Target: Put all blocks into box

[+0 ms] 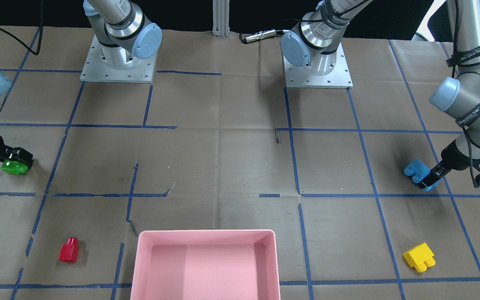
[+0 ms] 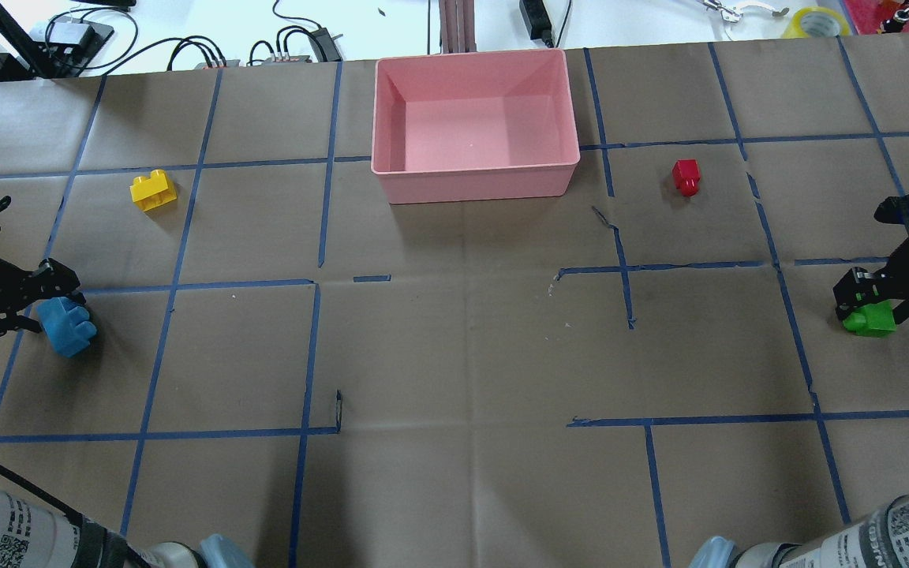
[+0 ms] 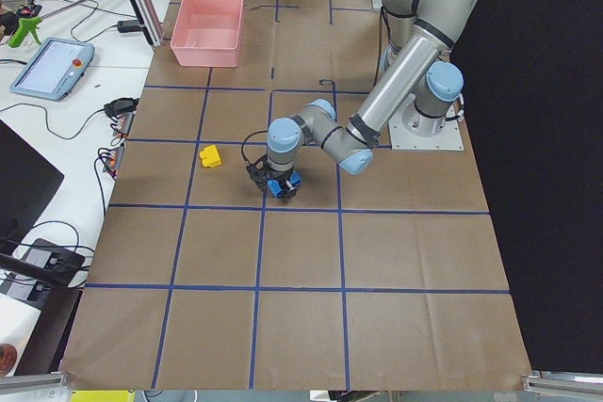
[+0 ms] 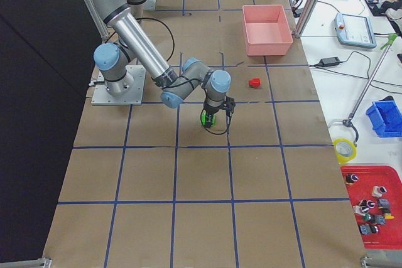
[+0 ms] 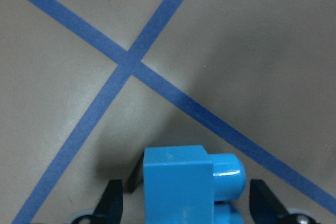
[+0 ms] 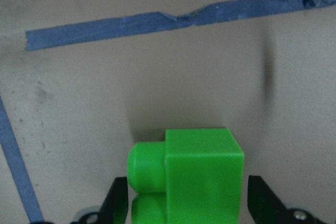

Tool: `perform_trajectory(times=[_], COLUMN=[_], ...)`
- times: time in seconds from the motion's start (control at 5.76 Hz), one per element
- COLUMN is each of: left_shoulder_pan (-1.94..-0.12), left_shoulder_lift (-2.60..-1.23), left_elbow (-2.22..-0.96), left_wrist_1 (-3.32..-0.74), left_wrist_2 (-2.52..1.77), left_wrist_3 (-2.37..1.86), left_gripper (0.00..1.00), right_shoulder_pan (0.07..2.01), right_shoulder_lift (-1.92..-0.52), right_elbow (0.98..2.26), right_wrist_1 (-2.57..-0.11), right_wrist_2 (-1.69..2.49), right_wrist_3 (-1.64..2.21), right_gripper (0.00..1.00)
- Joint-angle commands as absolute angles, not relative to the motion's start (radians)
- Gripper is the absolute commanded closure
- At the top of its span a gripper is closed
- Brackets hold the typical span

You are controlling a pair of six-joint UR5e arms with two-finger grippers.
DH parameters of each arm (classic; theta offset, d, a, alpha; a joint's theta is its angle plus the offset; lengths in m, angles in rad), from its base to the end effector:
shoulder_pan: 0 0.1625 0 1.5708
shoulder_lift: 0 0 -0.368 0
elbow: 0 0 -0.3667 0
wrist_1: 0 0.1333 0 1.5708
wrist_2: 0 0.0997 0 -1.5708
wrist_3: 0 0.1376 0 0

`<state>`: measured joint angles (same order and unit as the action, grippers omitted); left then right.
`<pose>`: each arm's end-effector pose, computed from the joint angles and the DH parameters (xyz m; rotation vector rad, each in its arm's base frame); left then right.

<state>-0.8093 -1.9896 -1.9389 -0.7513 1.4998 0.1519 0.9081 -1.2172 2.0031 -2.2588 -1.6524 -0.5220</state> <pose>0.2502 -0.4698 0.1051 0.9259 -2.9489 0.0936 -0.1944 -0.4475 0.1021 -0.2132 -3.1150 -0.1981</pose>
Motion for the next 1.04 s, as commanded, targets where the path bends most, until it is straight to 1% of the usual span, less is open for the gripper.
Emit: perform_trajectory(times=[0.0,0.17,0.35,0.52,0.69,0.87], left_shoulder_pan=[-0.81,-0.81,-0.81,-0.81,-0.81,-0.81], left_shoulder_lift=[-1.99,-1.988,-1.988,-1.982,-1.974,-1.968], left_elbow=[-1.939,-1.939,-1.939,-1.937,-1.936,-1.93], left_wrist_1=[-0.758,-0.771,-0.776,-0.797,-0.827,-0.853], left_wrist_2=[1.499,1.497,1.485,1.485,1.485,1.485], left_wrist_3=[0.152,0.152,0.153,0.161,0.166,0.169], left_gripper=[0.23,0.3,0.36,0.43,0.56,0.68], right_shoulder_pan=[0.908,0.91,0.91,0.91,0.919,0.958], right_shoulder_lift=[-1.216,-1.227,-1.233,-1.255,-1.308,-1.33], right_elbow=[2.003,1.997,1.981,1.926,1.836,1.739], right_wrist_1=[-2.258,-2.24,-2.209,-2.107,-1.968,-1.903], right_wrist_2=[-1.69,-1.703,-1.747,-1.749,-1.744,-1.702], right_wrist_3=[-0.522,-0.519,-0.518,-0.518,-0.508,-0.499], right_gripper=[0.66,0.84,0.9,0.92,0.94,0.94])
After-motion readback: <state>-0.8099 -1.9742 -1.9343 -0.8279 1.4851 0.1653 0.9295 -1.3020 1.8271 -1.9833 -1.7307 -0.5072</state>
